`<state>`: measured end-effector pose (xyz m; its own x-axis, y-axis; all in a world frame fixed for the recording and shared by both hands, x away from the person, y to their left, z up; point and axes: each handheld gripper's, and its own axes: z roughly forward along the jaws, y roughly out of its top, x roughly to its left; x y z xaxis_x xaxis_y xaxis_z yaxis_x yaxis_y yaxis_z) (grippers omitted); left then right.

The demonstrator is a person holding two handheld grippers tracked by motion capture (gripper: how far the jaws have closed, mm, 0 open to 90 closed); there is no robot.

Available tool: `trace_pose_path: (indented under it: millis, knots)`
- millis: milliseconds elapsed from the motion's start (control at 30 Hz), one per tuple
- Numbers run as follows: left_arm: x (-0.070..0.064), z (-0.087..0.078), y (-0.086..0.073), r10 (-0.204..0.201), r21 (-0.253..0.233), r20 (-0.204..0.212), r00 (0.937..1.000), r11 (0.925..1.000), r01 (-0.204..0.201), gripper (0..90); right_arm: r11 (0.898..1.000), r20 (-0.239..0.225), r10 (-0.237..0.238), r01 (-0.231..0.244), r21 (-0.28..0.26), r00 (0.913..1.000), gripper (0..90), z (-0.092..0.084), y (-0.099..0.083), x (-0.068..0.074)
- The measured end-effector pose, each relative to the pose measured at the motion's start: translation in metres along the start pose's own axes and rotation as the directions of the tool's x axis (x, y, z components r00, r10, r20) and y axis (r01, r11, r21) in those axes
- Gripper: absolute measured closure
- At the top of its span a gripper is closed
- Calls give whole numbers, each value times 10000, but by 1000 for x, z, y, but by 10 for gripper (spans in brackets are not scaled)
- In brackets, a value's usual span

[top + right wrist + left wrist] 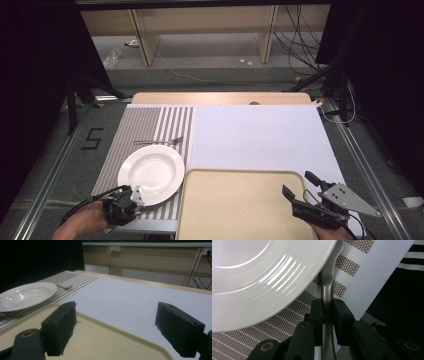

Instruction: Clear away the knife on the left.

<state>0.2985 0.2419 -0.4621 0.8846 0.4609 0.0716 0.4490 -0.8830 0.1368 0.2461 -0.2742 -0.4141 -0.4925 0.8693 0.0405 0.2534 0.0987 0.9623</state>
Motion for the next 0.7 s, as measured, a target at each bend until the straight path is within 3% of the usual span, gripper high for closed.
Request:
trace_pose_path:
  millis: [267,433,700]
  knots:
    - [0,-1,0,300,36,65,9995,9995,-301,794,9999,110,79,-78,-102,9999,188,0,0,-1]
    - [1,-1,-4,201,-237,140,9997,9995,-197,795,10000,131,56,-55,-75,9999,189,0,0,-1]
    - [-3,-8,-8,401,-320,253,9989,9987,-392,796,10000,135,57,-56,-64,9999,189,1,0,-1]
